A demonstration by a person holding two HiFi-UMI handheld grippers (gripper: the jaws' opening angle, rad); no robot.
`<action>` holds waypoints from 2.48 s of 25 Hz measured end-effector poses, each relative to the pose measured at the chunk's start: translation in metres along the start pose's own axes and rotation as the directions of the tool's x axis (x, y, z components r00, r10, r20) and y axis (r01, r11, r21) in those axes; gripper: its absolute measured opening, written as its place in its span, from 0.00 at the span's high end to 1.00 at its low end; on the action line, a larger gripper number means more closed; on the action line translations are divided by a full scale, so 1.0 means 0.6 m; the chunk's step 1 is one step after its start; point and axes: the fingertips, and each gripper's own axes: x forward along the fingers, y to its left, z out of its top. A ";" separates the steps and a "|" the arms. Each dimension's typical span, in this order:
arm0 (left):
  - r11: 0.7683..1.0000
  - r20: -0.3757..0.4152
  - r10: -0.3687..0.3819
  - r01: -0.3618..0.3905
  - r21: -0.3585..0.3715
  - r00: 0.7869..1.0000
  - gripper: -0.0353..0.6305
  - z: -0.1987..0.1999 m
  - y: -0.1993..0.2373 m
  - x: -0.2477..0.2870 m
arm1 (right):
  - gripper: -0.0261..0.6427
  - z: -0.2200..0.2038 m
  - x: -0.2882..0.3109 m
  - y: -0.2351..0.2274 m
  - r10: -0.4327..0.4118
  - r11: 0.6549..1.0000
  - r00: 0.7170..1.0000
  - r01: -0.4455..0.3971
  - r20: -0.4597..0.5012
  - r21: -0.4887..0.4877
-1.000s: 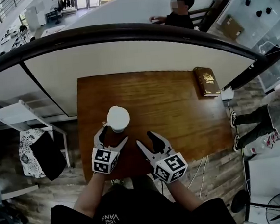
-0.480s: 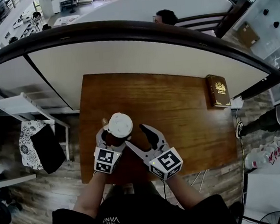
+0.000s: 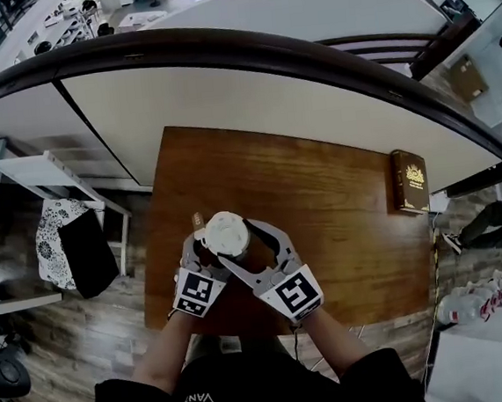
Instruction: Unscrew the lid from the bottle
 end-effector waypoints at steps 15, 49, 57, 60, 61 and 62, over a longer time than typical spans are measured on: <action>1.000 0.061 -0.014 0.014 0.004 0.998 0.37 0.007 -0.001 0.000 | 0.52 0.019 0.003 0.000 0.658 0.746 0.753 -0.653 -0.006 -0.131; 1.000 0.013 0.021 -0.020 -0.008 1.000 0.38 -0.019 -0.001 0.006 | 0.47 0.010 0.009 -0.006 -0.054 0.987 0.998 0.051 0.018 0.152; 1.000 0.025 0.018 -0.017 -0.011 1.000 0.38 -0.019 -0.003 0.008 | 0.47 0.012 0.012 0.002 0.268 0.964 0.963 -0.268 -0.031 0.007; 1.000 0.031 0.018 -0.018 -0.009 0.999 0.38 -0.019 -0.002 0.010 | 0.47 0.016 0.013 0.003 0.440 0.898 0.898 -0.440 -0.031 -0.022; 1.000 0.033 0.017 -0.017 -0.009 0.999 0.38 -0.019 -0.001 0.011 | 0.47 0.020 0.013 0.004 0.496 0.868 0.868 -0.496 -0.024 -0.027; 1.000 0.034 0.016 -0.016 -0.009 0.999 0.38 -0.018 -0.001 0.011 | 0.47 0.022 0.013 0.004 0.550 0.834 0.835 -0.550 -0.022 -0.034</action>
